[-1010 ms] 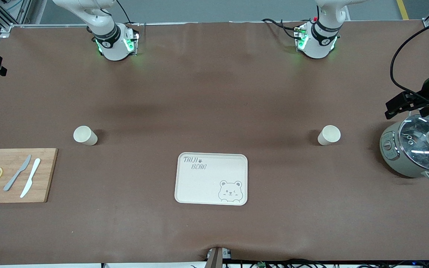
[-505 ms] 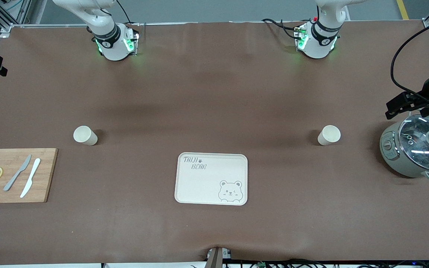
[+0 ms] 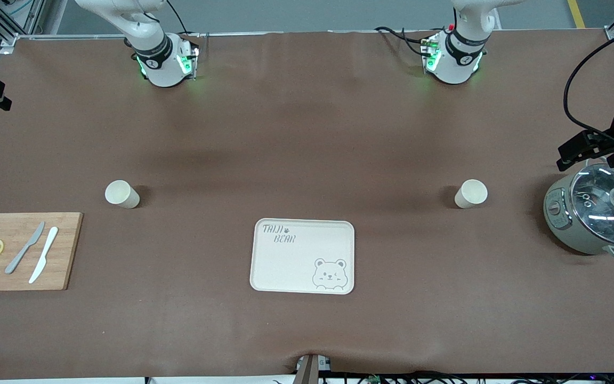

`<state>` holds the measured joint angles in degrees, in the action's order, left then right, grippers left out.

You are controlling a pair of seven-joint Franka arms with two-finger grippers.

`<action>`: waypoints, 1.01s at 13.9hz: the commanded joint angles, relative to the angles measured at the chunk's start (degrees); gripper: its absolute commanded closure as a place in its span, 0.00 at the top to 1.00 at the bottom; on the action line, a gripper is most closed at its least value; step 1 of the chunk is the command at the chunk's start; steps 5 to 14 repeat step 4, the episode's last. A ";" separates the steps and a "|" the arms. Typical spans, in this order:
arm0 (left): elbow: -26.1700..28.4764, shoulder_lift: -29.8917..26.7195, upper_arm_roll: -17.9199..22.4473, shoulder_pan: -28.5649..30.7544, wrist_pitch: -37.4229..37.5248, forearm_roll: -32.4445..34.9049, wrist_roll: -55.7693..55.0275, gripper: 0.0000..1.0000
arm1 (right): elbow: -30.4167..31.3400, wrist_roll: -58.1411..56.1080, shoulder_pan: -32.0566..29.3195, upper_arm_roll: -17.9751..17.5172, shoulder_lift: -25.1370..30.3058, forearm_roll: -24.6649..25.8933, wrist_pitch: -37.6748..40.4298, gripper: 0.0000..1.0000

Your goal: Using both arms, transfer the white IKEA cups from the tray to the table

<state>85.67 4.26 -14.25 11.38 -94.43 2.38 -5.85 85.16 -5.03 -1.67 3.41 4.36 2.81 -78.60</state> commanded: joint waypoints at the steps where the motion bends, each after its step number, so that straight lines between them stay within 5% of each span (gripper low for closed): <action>1: 0.02 -0.57 -0.34 0.40 -0.05 -0.45 0.75 1.00 | 0.27 0.29 -0.44 0.02 0.65 -0.96 -0.07 1.00; 14: 0.02 -0.39 -0.34 0.40 -0.05 -0.45 0.92 1.00 | 0.27 0.37 -0.44 0.02 0.65 -0.96 0.37 1.00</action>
